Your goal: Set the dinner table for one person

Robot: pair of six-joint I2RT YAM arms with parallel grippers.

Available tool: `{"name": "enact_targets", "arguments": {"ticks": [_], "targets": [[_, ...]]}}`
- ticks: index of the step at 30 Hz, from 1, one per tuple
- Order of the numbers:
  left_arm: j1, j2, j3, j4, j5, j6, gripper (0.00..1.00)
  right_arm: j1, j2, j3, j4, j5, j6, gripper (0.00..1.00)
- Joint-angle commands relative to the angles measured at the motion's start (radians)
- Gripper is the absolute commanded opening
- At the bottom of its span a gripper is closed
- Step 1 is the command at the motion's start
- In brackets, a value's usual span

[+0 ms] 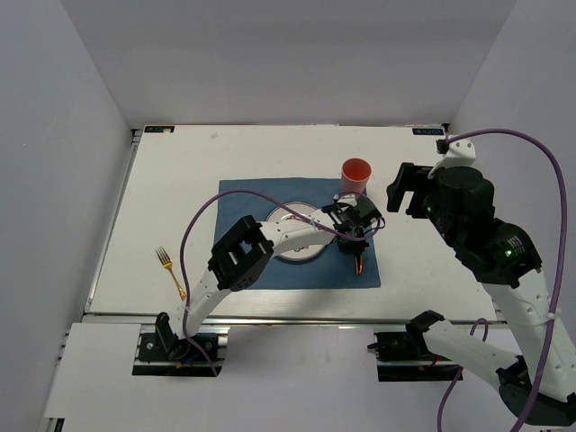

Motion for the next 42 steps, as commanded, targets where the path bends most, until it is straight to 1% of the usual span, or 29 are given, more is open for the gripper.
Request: {"name": "enact_targets", "arguments": {"ticks": [1,6,7,8,9,10,11,12,15,16,21,24,25,27,28,29,30,31,32,33,34,35,36,37,38,39,40,42], "targets": [[-0.005,-0.008,0.033,0.004,0.006,-0.010,0.00,-0.004,-0.017,-0.002,0.014,0.019,-0.015,0.89],[-0.005,0.000,0.035,-0.004,0.013,-0.017,0.00,-0.001,-0.019,-0.007,0.017,0.016,-0.015,0.89],[-0.005,-0.003,0.030,-0.004,0.015,-0.025,0.03,-0.003,-0.017,-0.007,0.017,0.018,-0.014,0.89],[-0.005,-0.011,0.018,-0.002,0.014,-0.026,0.08,-0.001,-0.019,-0.007,0.017,0.018,-0.014,0.89],[-0.005,-0.017,0.012,0.010,0.017,-0.028,0.21,-0.004,-0.019,-0.007,0.017,0.016,-0.015,0.89],[-0.005,-0.022,0.007,0.013,0.017,-0.031,0.27,-0.003,-0.017,-0.007,0.017,0.013,-0.015,0.89],[-0.005,-0.029,0.001,0.021,0.017,-0.031,0.39,-0.004,-0.019,-0.007,0.017,0.013,-0.015,0.89],[-0.005,-0.034,0.000,0.019,0.017,-0.031,0.47,-0.003,-0.019,-0.007,0.017,0.012,-0.015,0.89],[-0.005,-0.052,0.000,0.013,0.012,-0.028,0.50,-0.003,-0.019,-0.004,0.019,0.012,-0.014,0.89],[-0.005,-0.060,-0.004,0.013,0.009,-0.027,0.53,-0.001,-0.020,-0.003,0.019,0.010,-0.015,0.89],[-0.005,-0.120,-0.030,0.010,0.001,-0.013,0.55,-0.001,-0.020,0.005,0.025,0.003,-0.010,0.89],[-0.014,-0.189,-0.056,-0.014,-0.035,0.001,0.58,-0.003,-0.020,0.008,0.034,-0.004,-0.006,0.89],[-0.014,-0.236,-0.066,-0.028,-0.069,0.001,0.61,-0.003,-0.020,0.007,0.040,-0.005,-0.003,0.89],[0.004,-0.291,-0.097,-0.077,-0.107,-0.005,0.83,-0.003,-0.023,-0.004,0.060,-0.014,-0.001,0.89],[0.016,-0.360,-0.150,-0.096,-0.147,-0.014,0.98,-0.004,-0.023,-0.010,0.071,-0.025,0.002,0.89],[0.050,-0.402,-0.189,-0.138,-0.166,-0.025,0.98,-0.004,-0.023,-0.027,0.079,-0.034,0.002,0.89],[0.076,-0.443,-0.229,-0.169,-0.193,-0.066,0.98,-0.004,-0.020,-0.039,0.086,-0.043,0.005,0.89],[0.107,-0.545,-0.311,-0.239,-0.251,-0.086,0.98,-0.004,-0.020,-0.051,0.108,-0.068,0.005,0.89],[0.183,-0.602,-0.357,-0.272,-0.270,-0.112,0.98,-0.007,-0.020,-0.077,0.118,-0.085,0.006,0.89],[0.228,-0.671,-0.413,-0.298,-0.289,-0.146,0.98,-0.003,-0.014,-0.091,0.128,-0.123,0.012,0.89],[0.280,-0.822,-0.536,-0.367,-0.331,-0.177,0.98,-0.001,-0.015,-0.108,0.149,-0.138,0.013,0.89],[0.335,-0.910,-0.606,-0.389,-0.350,-0.207,0.98,-0.006,-0.012,-0.120,0.160,-0.154,0.017,0.89],[0.454,-1.002,-0.675,-0.389,-0.358,-0.206,0.98,-0.003,-0.015,-0.148,0.171,-0.169,0.022,0.89],[0.508,-1.090,-0.780,-0.393,-0.373,-0.198,0.98,-0.001,-0.015,-0.163,0.196,-0.194,0.031,0.89],[0.551,-1.221,-0.812,-0.392,-0.406,-0.169,0.98,-0.003,-0.015,-0.180,0.215,-0.206,0.036,0.89],[0.622,-1.262,-0.832,-0.399,-0.422,-0.124,0.98,-0.001,-0.014,-0.209,0.227,-0.229,0.037,0.89],[0.648,-1.281,-0.836,-0.462,-0.440,-0.119,0.98,-0.003,-0.011,-0.220,0.238,-0.241,0.045,0.89],[0.693,-1.261,-0.844,-0.501,-0.460,-0.090,0.98,-0.001,0.006,-0.251,0.275,-0.304,0.055,0.89]]}}
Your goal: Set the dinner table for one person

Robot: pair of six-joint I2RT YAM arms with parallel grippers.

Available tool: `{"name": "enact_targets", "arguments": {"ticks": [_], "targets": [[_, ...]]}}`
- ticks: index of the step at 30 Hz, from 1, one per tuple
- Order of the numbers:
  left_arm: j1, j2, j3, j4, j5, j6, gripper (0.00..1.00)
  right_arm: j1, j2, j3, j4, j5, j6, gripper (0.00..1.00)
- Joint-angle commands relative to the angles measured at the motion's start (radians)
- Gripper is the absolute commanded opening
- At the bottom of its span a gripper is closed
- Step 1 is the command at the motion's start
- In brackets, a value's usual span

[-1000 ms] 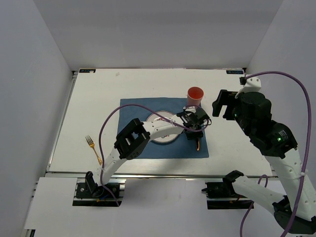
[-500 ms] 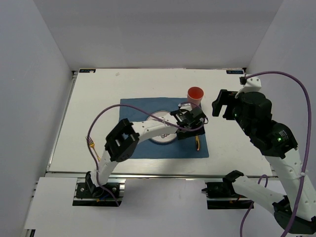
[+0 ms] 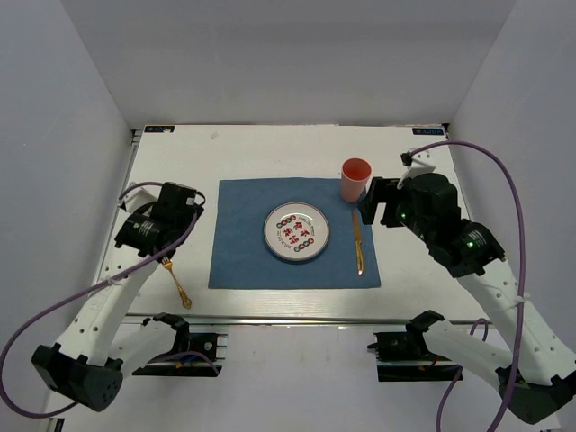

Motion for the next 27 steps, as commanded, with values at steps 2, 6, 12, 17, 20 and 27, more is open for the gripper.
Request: {"name": "enact_targets", "arguments": {"ticks": [2,6,12,17,20,27], "targets": [[0.081,0.068,-0.085,-0.087,-0.044,0.065,0.98,-0.002,0.022,-0.042,0.144,-0.145,0.033,0.89],[0.213,0.113,-0.176,0.030,0.080,0.187,0.98,0.003,0.027,-0.070,0.178,-0.194,0.036,0.89],[0.457,0.151,-0.328,0.161,0.259,0.302,0.98,0.000,0.042,-0.105,0.229,-0.231,0.050,0.89],[0.534,0.189,-0.429,0.309,0.397,0.385,0.93,0.001,0.050,-0.156,0.275,-0.280,0.056,0.89],[0.534,0.238,-0.471,0.398,0.439,0.395,0.89,-0.002,0.059,-0.170,0.290,-0.282,0.053,0.89],[0.580,0.317,-0.517,0.456,0.413,0.382,0.59,-0.002,0.049,-0.194,0.307,-0.274,0.050,0.89]]}}
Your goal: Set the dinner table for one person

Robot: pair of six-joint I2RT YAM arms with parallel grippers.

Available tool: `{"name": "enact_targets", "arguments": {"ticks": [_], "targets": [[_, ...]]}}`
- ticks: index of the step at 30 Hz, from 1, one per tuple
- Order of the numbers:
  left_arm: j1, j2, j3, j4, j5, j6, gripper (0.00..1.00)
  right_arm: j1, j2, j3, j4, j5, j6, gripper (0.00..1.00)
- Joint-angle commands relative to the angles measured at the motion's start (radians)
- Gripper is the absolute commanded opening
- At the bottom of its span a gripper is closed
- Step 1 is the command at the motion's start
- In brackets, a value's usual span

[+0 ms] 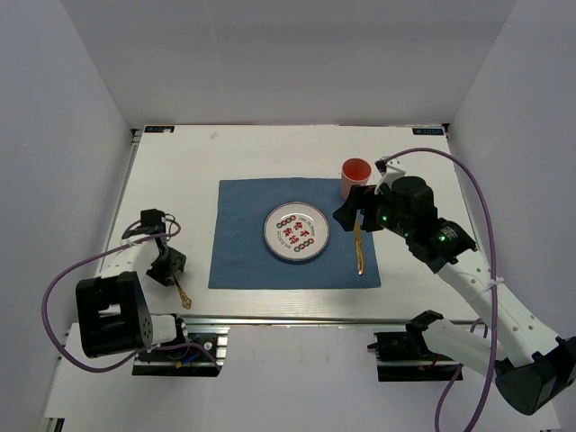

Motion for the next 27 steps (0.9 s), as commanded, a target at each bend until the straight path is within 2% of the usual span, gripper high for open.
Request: {"name": "enact_targets", "arguments": {"ticks": [1,2,5,6,10,13,14,17,18,21,24,27], "targets": [[0.023,0.054,-0.070,0.138,0.042,-0.002,0.49,0.000,-0.022,-0.010,0.066,-0.001,-0.001,0.89],[0.033,0.060,-0.077,0.161,0.051,-0.003,0.26,-0.001,-0.024,-0.010,0.064,0.005,-0.002,0.89],[0.033,0.047,-0.089,0.191,0.070,0.015,0.04,-0.003,-0.025,-0.004,0.046,0.022,-0.013,0.89],[0.033,0.042,-0.081,0.186,0.065,0.023,0.00,-0.003,-0.032,0.001,0.043,0.022,-0.013,0.89],[0.033,-0.004,0.003,0.122,0.057,0.075,0.00,-0.003,-0.045,0.001,0.034,0.059,-0.021,0.89],[0.009,-0.033,0.110,0.074,0.093,0.153,0.00,-0.003,-0.053,-0.008,0.034,0.059,-0.021,0.89],[0.009,-0.033,0.189,0.041,0.096,0.176,0.00,-0.006,-0.056,-0.010,0.034,0.056,-0.024,0.89],[0.000,-0.006,0.332,-0.005,0.186,0.291,0.00,-0.003,-0.065,-0.021,0.049,0.040,-0.051,0.89],[0.000,0.007,0.365,-0.013,0.290,0.361,0.00,-0.004,-0.071,-0.027,0.063,0.037,-0.062,0.89],[-0.028,0.008,0.478,-0.038,0.396,0.461,0.00,-0.003,-0.075,-0.022,0.055,-0.019,-0.120,0.89],[-0.068,0.045,0.595,-0.085,0.429,0.542,0.00,-0.001,-0.075,-0.005,0.037,0.002,-0.119,0.89],[-0.134,0.097,0.649,-0.130,0.438,0.593,0.00,-0.003,-0.079,0.010,0.026,0.005,-0.107,0.89]]}}
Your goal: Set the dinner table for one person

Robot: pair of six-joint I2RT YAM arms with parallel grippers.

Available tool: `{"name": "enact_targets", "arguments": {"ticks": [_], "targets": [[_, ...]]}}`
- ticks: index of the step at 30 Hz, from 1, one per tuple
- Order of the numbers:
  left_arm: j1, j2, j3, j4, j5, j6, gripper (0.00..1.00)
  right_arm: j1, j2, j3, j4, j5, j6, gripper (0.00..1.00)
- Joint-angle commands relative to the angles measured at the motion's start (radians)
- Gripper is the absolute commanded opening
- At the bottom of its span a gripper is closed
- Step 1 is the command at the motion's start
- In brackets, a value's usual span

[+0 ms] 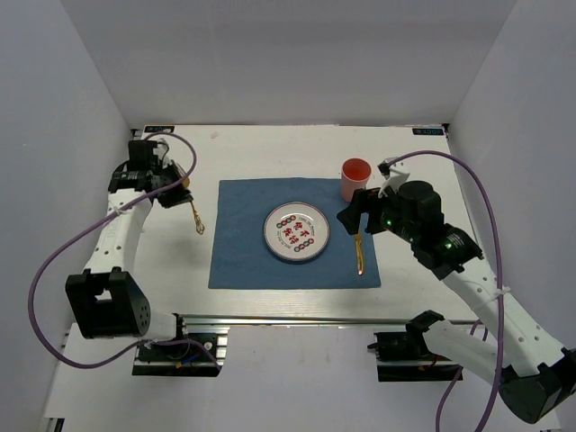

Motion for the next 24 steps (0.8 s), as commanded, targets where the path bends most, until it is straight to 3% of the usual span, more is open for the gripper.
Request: {"name": "enact_targets", "arguments": {"ticks": [1,9,16,24], "targets": [[-0.072,0.036,0.049,-0.078,0.061,0.125,0.00,0.001,-0.022,0.037,0.000,-0.005,-0.021,0.89],[-0.325,0.186,0.060,-0.073,-0.133,0.096,0.00,0.001,-0.025,0.078,-0.064,0.062,-0.038,0.89],[-0.422,0.320,0.097,-0.090,-0.301,0.056,0.00,0.001,-0.065,0.088,-0.107,0.084,-0.047,0.89],[-0.453,0.332,0.023,0.006,-0.294,0.031,0.00,0.000,-0.076,0.086,-0.121,0.053,-0.035,0.89]]}}
